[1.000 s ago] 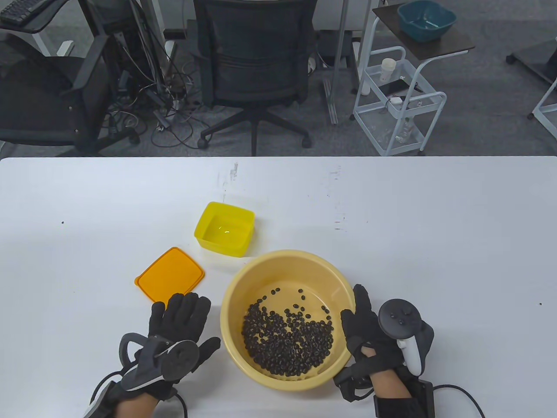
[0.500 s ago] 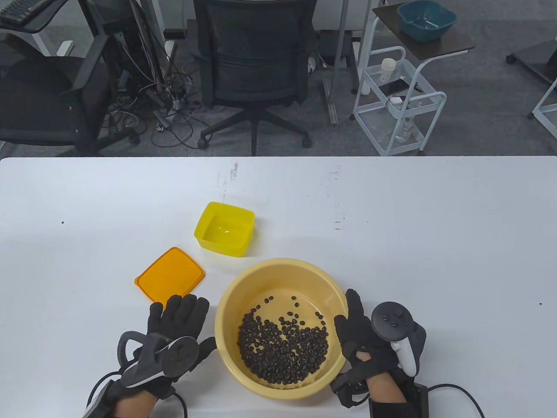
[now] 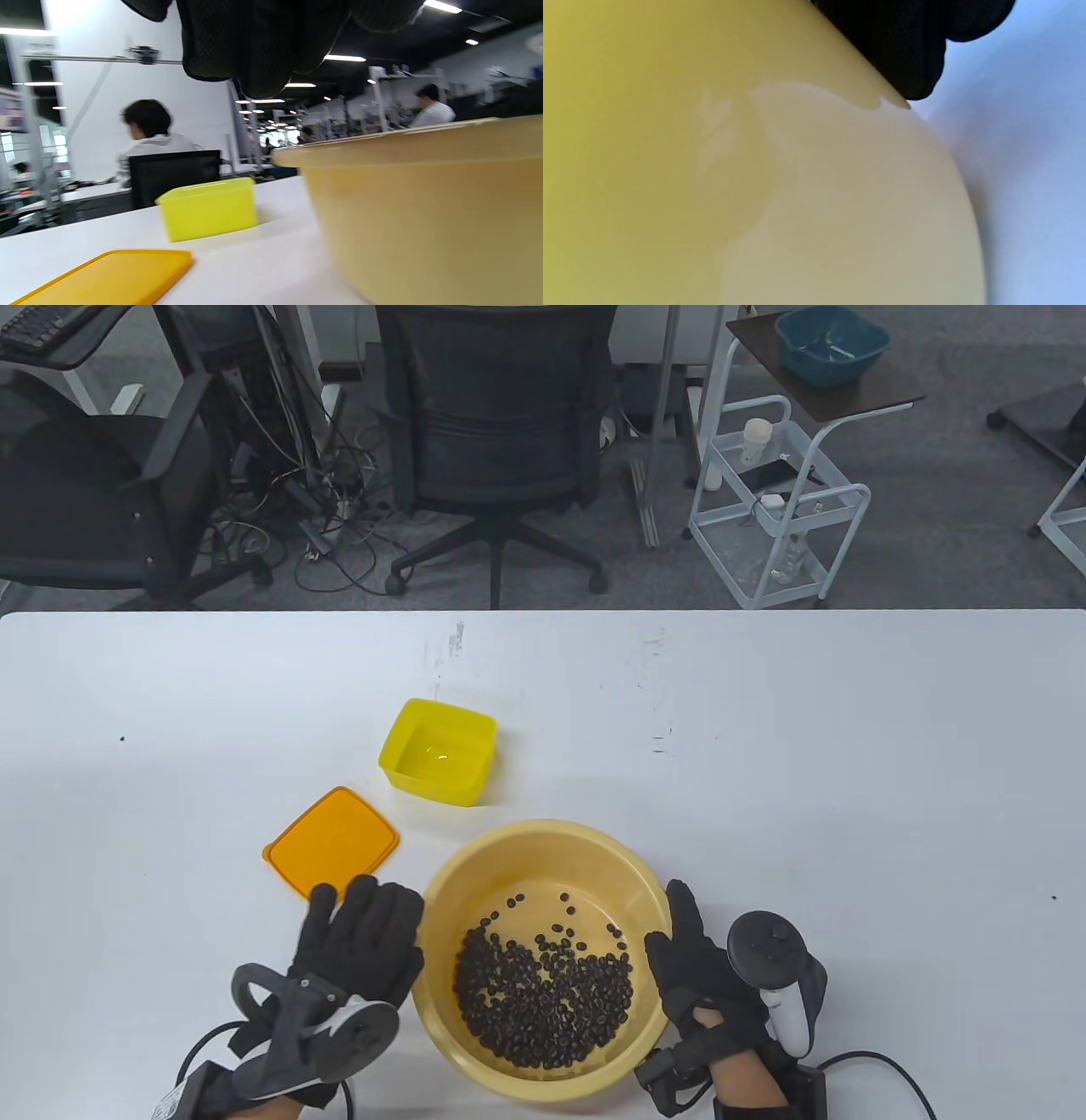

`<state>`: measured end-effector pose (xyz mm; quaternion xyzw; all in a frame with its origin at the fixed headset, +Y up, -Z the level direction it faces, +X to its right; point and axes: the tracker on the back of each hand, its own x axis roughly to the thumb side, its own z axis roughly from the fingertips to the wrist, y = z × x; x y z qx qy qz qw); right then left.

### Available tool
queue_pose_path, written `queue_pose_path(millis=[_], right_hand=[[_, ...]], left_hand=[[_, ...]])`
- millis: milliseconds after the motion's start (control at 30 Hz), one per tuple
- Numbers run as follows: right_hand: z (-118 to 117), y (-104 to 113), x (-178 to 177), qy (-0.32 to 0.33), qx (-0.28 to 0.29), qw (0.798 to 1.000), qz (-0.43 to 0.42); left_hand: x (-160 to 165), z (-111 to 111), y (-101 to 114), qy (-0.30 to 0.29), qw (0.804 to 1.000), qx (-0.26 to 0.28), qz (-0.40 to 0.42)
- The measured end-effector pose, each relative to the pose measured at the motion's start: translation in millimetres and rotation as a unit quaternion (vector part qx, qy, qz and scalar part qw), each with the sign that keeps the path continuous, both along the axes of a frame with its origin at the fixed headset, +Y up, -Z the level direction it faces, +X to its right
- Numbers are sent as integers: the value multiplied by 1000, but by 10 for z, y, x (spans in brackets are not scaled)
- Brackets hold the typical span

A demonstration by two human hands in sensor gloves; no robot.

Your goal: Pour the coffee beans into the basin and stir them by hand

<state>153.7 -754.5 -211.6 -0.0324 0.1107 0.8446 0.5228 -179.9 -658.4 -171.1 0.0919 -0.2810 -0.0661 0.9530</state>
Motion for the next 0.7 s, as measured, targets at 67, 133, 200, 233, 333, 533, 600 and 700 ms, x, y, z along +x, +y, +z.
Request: queue_pose_path(millis=[67, 133, 200, 233, 333, 533, 600, 700], right_hand=[[-2, -3, 4, 3, 1, 1000, 0], [0, -3, 3, 4, 3, 1000, -2], [4, -6, 4, 6, 4, 1000, -1], [6, -8, 4, 6, 6, 1000, 0], [10, -12, 6, 7, 9, 1000, 2], [23, -26, 0, 2, 8, 1000, 5], [27, -30, -1, 1, 9, 1000, 5], [32, -34, 1, 0, 9, 1000, 4]], left_hand=[[301, -70, 27, -38, 996, -58, -54], [589, -209, 0, -58, 981, -135, -126], [826, -368, -90, -57, 957, -202, -199], [950, -465, -175, -52, 936, -244, -248], [1180, -685, -472, -13, 859, -347, -376], [1472, -745, -922, -55, 749, -512, -417], [1596, -751, -979, -76, 733, -571, -362], [1761, -811, -1012, -91, 717, -653, -228]])
